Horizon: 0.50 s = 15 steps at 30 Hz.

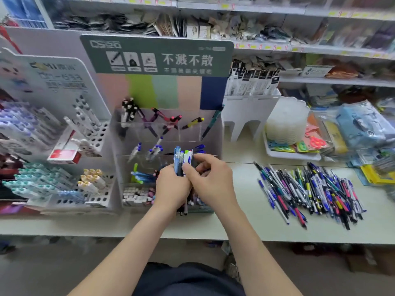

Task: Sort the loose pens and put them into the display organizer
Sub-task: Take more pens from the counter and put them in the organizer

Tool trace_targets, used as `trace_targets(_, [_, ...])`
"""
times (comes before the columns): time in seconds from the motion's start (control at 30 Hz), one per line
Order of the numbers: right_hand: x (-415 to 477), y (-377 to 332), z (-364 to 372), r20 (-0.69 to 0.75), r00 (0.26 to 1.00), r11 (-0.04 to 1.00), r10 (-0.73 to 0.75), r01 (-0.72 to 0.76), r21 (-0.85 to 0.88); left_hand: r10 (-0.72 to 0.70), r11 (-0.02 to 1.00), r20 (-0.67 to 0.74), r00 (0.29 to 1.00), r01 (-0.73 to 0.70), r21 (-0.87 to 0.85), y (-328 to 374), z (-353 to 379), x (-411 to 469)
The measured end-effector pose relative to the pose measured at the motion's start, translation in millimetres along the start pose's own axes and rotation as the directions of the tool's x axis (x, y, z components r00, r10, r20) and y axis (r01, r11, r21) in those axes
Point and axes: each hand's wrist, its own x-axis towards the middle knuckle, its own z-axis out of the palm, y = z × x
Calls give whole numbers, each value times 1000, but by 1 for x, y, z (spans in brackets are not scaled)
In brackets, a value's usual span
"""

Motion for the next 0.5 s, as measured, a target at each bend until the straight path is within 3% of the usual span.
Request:
trace_targets(0.27, [-16, -10, 52, 79, 996, 995, -36, 43, -89, 5, 989, 123, 992, -22, 144, -17, -57, 10])
trace_targets(0.5, [-8, -16, 53, 109, 994, 999, 30, -28, -14, -17, 986, 203, 979, -17, 164, -11, -73, 15])
